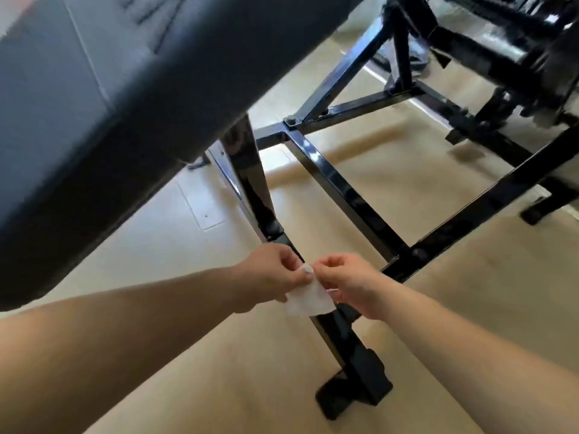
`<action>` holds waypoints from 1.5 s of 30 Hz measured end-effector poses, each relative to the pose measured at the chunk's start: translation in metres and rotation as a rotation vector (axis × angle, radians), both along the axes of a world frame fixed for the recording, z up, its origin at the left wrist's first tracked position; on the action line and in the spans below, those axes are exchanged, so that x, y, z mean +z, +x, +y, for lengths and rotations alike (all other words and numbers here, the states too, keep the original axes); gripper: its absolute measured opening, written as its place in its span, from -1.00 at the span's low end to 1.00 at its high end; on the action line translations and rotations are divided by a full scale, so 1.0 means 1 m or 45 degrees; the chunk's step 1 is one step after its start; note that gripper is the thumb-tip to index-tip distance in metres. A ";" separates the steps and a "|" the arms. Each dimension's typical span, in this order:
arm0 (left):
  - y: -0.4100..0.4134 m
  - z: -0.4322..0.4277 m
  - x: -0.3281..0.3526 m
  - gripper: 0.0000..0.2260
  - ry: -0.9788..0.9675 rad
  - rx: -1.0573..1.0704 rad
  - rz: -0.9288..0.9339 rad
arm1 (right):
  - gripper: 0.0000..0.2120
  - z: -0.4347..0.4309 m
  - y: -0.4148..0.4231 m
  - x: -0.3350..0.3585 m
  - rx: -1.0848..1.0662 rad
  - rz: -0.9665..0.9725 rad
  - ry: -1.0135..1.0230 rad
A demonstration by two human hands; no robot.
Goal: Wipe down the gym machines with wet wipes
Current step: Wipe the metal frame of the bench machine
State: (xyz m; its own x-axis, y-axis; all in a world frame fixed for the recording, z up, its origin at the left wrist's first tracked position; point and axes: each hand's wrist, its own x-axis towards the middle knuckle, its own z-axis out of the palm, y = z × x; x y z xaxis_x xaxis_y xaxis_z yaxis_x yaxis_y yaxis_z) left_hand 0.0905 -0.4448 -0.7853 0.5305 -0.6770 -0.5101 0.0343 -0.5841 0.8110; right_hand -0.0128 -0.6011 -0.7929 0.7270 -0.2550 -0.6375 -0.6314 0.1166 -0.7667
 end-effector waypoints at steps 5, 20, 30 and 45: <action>0.008 -0.024 -0.023 -0.78 -0.038 0.082 0.030 | -0.72 -0.015 0.020 -0.040 -0.217 -0.074 -0.051; 0.007 -0.016 -0.051 -0.76 -0.060 0.262 -0.127 | -0.85 -0.032 -0.010 -0.079 -0.112 -0.268 0.123; 0.005 -0.012 -0.074 -0.76 0.103 0.262 -0.093 | -0.89 -0.038 0.001 -0.062 -0.789 -0.145 0.469; 0.025 -0.005 -0.100 -0.55 0.221 0.277 0.072 | -0.81 -0.025 0.021 -0.102 -0.337 0.004 -0.643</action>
